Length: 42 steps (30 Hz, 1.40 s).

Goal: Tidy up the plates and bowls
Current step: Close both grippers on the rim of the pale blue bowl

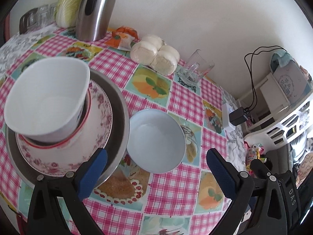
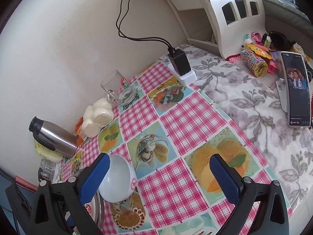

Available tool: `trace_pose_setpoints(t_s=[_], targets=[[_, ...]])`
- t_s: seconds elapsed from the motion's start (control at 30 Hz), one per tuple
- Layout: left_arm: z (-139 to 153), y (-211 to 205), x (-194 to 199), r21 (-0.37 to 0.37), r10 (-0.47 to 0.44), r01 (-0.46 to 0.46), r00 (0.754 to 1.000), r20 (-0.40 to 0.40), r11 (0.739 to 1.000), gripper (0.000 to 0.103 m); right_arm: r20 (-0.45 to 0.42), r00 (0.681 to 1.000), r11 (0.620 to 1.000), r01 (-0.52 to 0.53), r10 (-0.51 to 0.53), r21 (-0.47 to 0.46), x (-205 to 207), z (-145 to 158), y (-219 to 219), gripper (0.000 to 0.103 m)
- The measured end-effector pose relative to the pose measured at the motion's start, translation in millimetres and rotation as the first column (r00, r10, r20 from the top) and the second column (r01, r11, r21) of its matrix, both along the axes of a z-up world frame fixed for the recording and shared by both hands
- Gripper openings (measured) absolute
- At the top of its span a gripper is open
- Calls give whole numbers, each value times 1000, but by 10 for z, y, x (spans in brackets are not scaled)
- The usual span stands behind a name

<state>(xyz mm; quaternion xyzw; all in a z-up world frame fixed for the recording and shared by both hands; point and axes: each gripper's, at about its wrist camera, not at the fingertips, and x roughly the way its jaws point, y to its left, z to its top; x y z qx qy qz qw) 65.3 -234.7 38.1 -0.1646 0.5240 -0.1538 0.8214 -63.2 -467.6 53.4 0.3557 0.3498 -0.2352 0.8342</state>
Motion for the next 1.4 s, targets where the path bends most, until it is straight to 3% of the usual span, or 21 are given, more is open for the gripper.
trace_pose_setpoints(t_s=[0.37, 0.8, 1.17, 1.4], targets=[[-191, -37, -10, -19, 53, -54, 996, -67, 998, 101, 1, 999, 999, -34, 34, 7, 133, -165, 44, 103], [-297, 23, 36, -9, 101, -102, 991, -93, 995, 100, -3, 993, 992, -114, 114, 51, 342, -396, 146, 102], [-355, 72, 60, -25, 125, -128, 987, -106, 991, 96, -10, 988, 982, -154, 156, 108, 457, -591, 187, 80], [-272, 85, 32, -77, 114, -122, 988, -105, 989, 95, -21, 980, 975, -196, 199, 109, 547, -660, 269, 77]])
